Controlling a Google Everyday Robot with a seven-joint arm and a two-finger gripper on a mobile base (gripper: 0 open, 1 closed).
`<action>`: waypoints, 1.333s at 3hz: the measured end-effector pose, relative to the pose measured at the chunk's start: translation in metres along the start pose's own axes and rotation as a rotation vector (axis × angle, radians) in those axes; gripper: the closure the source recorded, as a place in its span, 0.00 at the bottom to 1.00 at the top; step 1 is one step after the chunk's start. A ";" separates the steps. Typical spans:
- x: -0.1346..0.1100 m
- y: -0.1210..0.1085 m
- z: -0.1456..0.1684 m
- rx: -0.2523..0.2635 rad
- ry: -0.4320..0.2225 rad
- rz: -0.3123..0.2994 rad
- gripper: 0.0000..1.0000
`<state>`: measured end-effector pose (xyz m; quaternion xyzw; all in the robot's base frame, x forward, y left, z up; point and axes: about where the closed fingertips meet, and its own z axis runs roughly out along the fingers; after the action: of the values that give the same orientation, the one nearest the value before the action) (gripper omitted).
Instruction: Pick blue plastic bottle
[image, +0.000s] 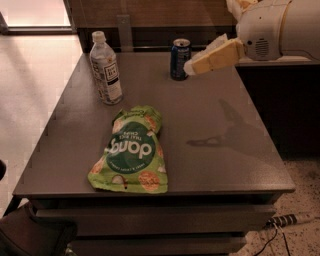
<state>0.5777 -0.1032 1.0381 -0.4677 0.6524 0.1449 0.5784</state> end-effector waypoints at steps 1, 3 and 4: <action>-0.015 -0.010 0.006 0.051 -0.049 0.010 0.00; -0.008 -0.003 0.029 0.019 -0.037 0.035 0.00; 0.003 0.007 0.060 -0.001 -0.067 0.082 0.00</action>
Offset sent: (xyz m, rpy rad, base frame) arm 0.0103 0.0057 0.0148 0.0498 -0.0413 -0.0310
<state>0.6095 -0.0571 1.0158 -0.4357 0.6513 0.1844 0.5932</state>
